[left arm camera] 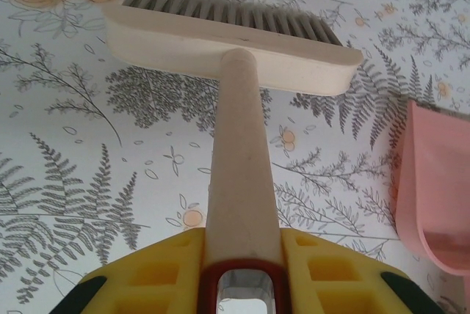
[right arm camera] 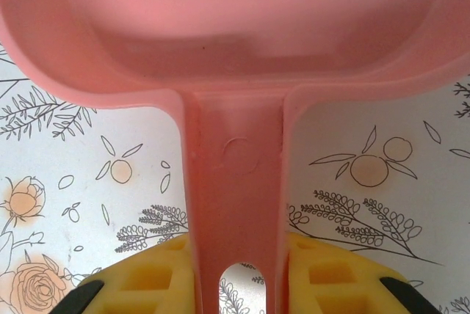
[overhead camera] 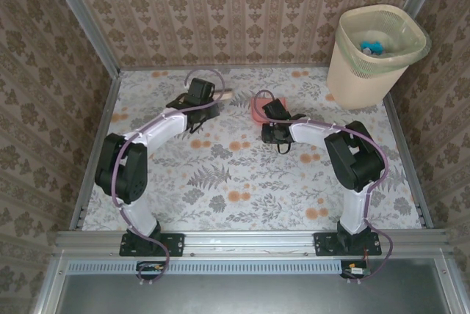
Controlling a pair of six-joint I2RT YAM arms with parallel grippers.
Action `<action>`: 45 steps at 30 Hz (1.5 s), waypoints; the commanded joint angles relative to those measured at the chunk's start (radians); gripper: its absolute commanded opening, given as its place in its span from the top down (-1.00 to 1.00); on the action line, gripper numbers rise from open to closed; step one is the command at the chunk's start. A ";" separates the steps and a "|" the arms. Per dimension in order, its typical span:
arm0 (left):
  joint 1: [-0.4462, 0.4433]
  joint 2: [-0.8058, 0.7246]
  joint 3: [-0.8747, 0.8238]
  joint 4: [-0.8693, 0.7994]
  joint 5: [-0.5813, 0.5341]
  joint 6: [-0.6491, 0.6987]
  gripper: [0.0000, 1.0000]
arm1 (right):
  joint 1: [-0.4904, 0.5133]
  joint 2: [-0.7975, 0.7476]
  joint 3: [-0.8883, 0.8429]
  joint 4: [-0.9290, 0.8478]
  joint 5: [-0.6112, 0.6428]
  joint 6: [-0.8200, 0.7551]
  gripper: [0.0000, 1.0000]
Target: Sweep away the paper scraps from the table
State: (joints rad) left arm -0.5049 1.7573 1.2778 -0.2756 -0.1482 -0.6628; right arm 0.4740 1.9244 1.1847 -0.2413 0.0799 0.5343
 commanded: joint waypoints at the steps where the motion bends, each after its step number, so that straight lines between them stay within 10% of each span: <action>1: -0.014 -0.002 -0.024 -0.021 -0.078 -0.036 1.00 | 0.002 0.036 0.013 -0.018 0.020 0.003 0.70; 22: -0.035 -0.031 -0.166 -0.037 -0.056 -0.098 0.95 | 0.008 -0.090 -0.079 0.058 0.003 -0.007 -0.38; 45: -0.079 -0.118 -0.147 -0.088 -0.052 -0.081 -0.25 | -0.079 -0.744 -0.563 0.285 0.468 0.171 -0.83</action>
State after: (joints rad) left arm -0.5713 1.7153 1.1267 -0.3305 -0.1776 -0.7521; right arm 0.4080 1.2266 0.6472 0.0162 0.4625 0.6617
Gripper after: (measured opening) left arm 0.611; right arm 0.908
